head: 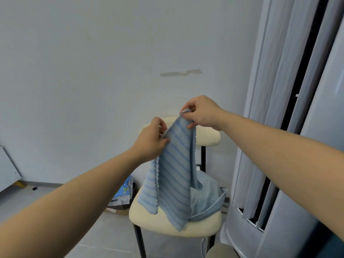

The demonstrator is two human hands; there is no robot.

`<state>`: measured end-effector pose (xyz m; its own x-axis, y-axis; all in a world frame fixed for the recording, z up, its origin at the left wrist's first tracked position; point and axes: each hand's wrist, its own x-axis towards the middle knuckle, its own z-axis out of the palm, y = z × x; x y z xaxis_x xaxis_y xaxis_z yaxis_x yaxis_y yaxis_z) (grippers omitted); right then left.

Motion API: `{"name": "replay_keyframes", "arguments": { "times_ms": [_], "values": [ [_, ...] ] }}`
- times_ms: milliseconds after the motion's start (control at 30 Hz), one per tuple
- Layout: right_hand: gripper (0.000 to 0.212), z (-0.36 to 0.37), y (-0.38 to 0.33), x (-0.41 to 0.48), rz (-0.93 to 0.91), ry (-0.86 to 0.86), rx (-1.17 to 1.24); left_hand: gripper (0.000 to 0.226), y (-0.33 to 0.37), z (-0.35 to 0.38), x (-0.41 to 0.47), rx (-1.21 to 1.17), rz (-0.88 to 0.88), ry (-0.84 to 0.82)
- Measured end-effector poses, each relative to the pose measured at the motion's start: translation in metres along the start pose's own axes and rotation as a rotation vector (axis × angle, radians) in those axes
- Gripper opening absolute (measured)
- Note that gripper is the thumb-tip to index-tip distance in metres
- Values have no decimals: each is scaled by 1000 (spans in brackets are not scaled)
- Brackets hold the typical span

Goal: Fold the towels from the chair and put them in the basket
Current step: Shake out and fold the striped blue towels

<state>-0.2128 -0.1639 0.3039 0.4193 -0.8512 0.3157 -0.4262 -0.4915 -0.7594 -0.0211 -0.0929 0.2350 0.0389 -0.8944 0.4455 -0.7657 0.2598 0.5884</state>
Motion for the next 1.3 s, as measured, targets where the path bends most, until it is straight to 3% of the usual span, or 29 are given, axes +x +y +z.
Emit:
{"name": "replay_keyframes", "arguments": {
  "times_ms": [133, 333, 500, 633, 733, 933, 1167, 1300],
  "values": [
    [20, -10, -1, 5, -65, 39, -370, 32, -6, -3, -1, 185, 144, -50],
    [29, -19, 2, 15, -94, 128, -563, 40, -19, -6, -7, 353, 156, -169],
    [34, -29, 12, 18, -72, 179, -581, 33, -33, -13, -12, 432, 199, -278],
    [38, -38, 22, 17, -19, 228, -602, 30, -42, -21, -9, 539, 135, -342],
    [38, -45, 26, 17, 47, 246, -595, 33, -45, -30, -6, 525, 109, -295],
    [31, -54, 31, 11, 104, 260, -535, 17, -50, -49, 2, 526, 129, -144],
    [22, -66, 46, 2, 159, 149, -594, 46, -47, -69, 11, 500, 0, -109],
    [14, -71, 52, -5, 193, 130, -633, 13, -49, -82, 15, 634, -37, -177]
  ]
}}
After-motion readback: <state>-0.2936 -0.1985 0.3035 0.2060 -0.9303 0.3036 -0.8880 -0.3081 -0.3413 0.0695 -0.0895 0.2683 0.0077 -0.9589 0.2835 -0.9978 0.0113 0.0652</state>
